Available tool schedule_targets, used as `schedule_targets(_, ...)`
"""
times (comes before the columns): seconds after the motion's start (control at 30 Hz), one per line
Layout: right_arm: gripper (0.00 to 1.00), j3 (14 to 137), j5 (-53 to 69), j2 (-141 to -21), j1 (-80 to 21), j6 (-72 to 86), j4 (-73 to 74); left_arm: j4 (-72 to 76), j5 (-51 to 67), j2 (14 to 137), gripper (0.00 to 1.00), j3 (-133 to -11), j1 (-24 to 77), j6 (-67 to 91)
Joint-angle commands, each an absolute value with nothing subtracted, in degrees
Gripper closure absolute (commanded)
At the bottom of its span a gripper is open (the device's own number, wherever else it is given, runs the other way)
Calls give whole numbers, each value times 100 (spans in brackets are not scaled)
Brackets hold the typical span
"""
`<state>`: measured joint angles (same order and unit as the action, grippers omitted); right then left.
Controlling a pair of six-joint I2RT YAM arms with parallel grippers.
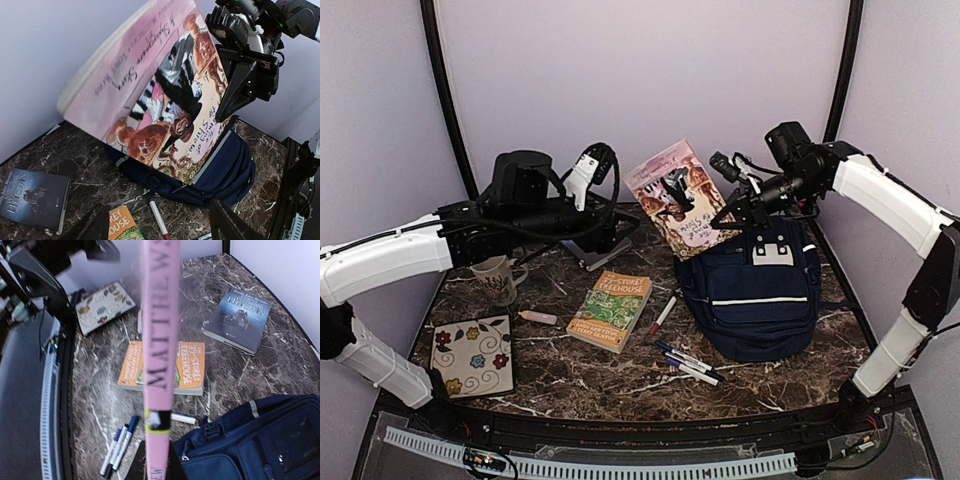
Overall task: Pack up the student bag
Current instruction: Pass from the right arm to the left
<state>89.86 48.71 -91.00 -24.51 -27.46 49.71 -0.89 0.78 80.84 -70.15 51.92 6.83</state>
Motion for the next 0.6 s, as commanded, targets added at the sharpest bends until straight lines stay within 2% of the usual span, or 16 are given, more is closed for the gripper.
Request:
schedule_targets(0.0,100,9682,3608,-9486,-2702,-4790,6786,-1712,345,7624,26,-7640,5203,-701)
schedule_targets(0.2,100,10279,2464,-9749,-3487,-5197,7485,-2617,800,8365,23,-8792,5194,-829)
schedule_targets(0.33,100,10297,2123,-9699,-3848,-5136,7476,-2865,1254,8713,17,-9189,5194,-1060)
schedule_targets(0.43,100,10198,2033,-9598,-4020,-5109,7408,-3287,1519,8980,18,-9574,5194,-1200)
schedule_targets(0.57,100,10138,1928,-9538,-4104,-5089,7351,-3879,1883,9325,25,-10031,5194,-1384)
